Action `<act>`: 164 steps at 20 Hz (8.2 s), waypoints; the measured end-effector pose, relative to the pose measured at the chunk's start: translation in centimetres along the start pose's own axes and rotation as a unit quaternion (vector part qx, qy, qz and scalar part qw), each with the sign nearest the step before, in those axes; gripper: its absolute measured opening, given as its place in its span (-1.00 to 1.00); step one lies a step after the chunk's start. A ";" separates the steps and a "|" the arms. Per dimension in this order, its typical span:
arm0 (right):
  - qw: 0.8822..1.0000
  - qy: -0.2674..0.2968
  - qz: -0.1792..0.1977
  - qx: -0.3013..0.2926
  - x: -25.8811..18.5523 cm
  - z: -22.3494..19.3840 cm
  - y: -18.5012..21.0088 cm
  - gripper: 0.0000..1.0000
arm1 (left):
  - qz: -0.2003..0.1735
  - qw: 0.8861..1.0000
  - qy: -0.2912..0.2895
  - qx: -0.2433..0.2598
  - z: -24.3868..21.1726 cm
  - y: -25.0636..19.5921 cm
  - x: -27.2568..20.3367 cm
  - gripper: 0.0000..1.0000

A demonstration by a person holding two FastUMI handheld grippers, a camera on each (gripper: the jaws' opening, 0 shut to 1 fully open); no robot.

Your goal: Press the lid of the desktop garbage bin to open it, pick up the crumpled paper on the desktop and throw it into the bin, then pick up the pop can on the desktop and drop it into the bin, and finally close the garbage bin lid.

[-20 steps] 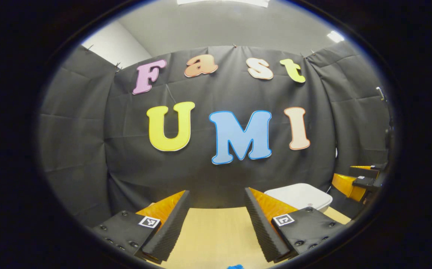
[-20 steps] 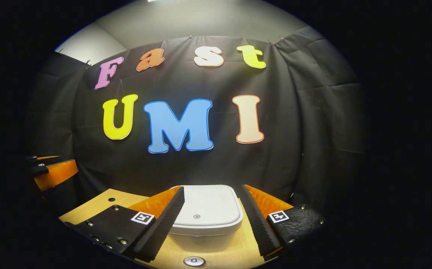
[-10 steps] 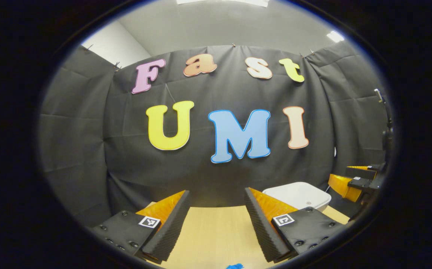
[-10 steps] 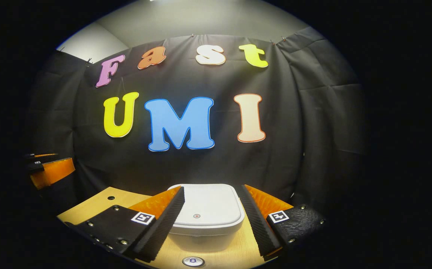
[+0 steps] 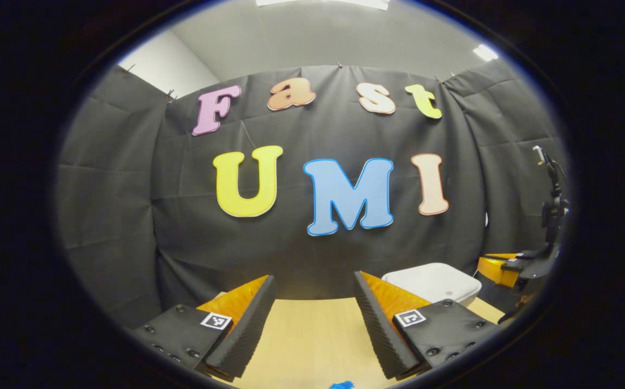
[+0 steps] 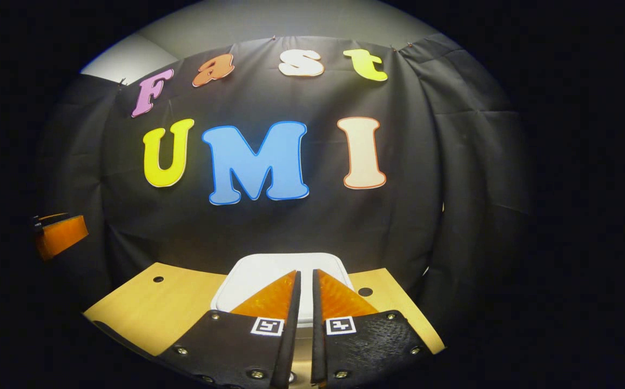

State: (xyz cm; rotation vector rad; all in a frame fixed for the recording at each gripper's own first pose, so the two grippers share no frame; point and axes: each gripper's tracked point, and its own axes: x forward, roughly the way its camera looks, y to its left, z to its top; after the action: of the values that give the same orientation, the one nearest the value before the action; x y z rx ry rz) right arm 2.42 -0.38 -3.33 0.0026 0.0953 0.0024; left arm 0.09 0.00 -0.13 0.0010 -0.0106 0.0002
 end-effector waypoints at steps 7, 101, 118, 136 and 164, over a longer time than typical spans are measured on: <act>0.998 0.052 0.022 -0.031 2.9 -3.2 0.8 -0.71 | 0.002 1.000 0.005 -0.002 -0.1 0.0 0.0 0.86; 0.997 -0.007 -0.077 0.016 -3.5 1.4 -7.4 -0.71 | -0.083 0.889 0.451 -0.013 -47.0 -5.7 -5.9 0.92; 0.997 -0.007 -0.067 0.023 -3.6 1.3 -7.2 -0.71 | -0.063 0.887 0.458 0.009 -47.0 -4.9 -5.3 -0.37; 0.999 -0.004 -0.049 0.023 -3.5 0.6 -5.9 -0.70 | -0.115 0.970 0.215 -0.016 -16.1 -10.1 7.8 -0.47; 0.991 0.014 -0.121 0.047 -7.4 -2.0 -11.0 -0.70 | -0.228 0.968 0.101 0.035 -7.8 -23.8 9.8 0.48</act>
State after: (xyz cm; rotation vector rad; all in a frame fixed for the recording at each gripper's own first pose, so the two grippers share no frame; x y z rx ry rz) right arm -5.08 -11.40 -4.60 0.0861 0.1239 -0.2440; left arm 9.95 -23.80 -7.88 0.0740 0.1946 -0.4608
